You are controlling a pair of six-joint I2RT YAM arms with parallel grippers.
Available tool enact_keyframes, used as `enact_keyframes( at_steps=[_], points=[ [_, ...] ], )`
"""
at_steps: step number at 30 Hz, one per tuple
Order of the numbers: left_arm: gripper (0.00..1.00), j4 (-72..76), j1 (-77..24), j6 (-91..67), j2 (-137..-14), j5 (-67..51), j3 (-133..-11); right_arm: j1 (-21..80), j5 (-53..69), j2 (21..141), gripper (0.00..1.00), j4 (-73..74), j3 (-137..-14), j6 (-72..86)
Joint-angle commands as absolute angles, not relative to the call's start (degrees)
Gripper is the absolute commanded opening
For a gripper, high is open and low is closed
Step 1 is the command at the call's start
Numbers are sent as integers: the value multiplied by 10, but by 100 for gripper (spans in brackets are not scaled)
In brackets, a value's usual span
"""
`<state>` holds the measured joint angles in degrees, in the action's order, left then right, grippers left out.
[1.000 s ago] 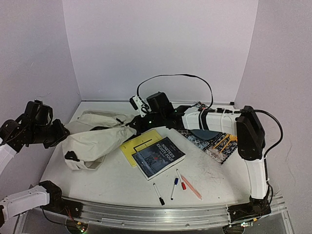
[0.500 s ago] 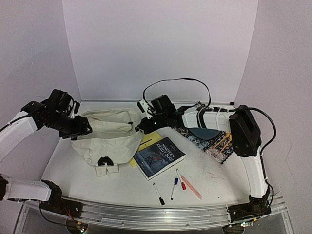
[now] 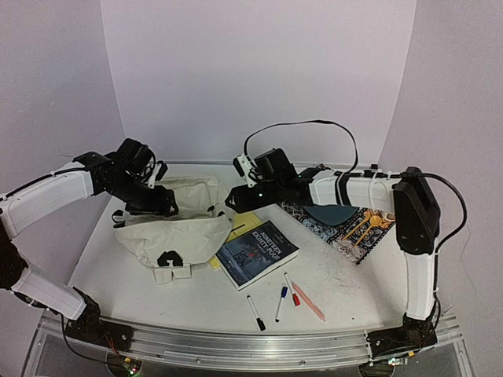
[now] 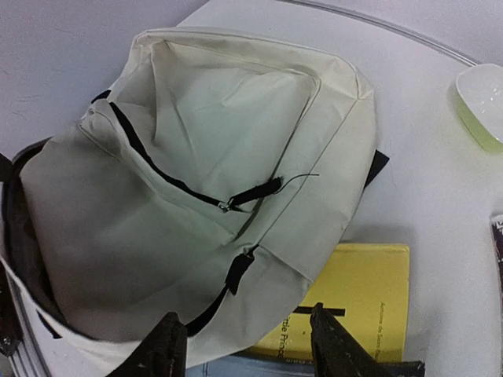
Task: Pack the student bag
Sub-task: Unzip the largest pocket of the student bag, then move the student bag to the corner of the board.
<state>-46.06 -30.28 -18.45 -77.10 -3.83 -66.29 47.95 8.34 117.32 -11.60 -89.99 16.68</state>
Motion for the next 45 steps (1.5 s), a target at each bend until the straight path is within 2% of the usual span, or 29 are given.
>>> enact_keyframes(
  at_steps=[1, 13, 19, 26, 30, 34, 40, 42, 45],
  points=[
    [72, -422, -318, -200, -762, -52, -633, 493, 87, 1110, 64, -128, -860, 231],
    [42, -332, -391, -284, -744, -91, -522, 531, 91, 1148, 82, -154, -831, 381],
    [34, -272, -428, -313, -733, -86, -485, 530, 122, 1188, 87, -173, -831, 430],
    [29, -238, -499, -320, -751, -49, -478, 531, 159, 1224, 86, -228, -841, 449],
    [27, -205, -541, -325, -764, -32, -476, 528, 173, 1243, 70, -231, -862, 433],
    [25, -181, -571, -330, -787, -13, -481, 521, 185, 1243, 43, -236, -873, 401],
    [25, -160, -580, -327, -779, 18, -497, 502, 206, 1220, 12, -275, -852, 345],
    [26, -151, -580, -323, -773, 21, -503, 493, 216, 1215, 3, -292, -844, 332],
    [30, -145, -579, -323, -766, 32, -513, 485, 237, 1216, 0, -310, -847, 310]
  ],
)
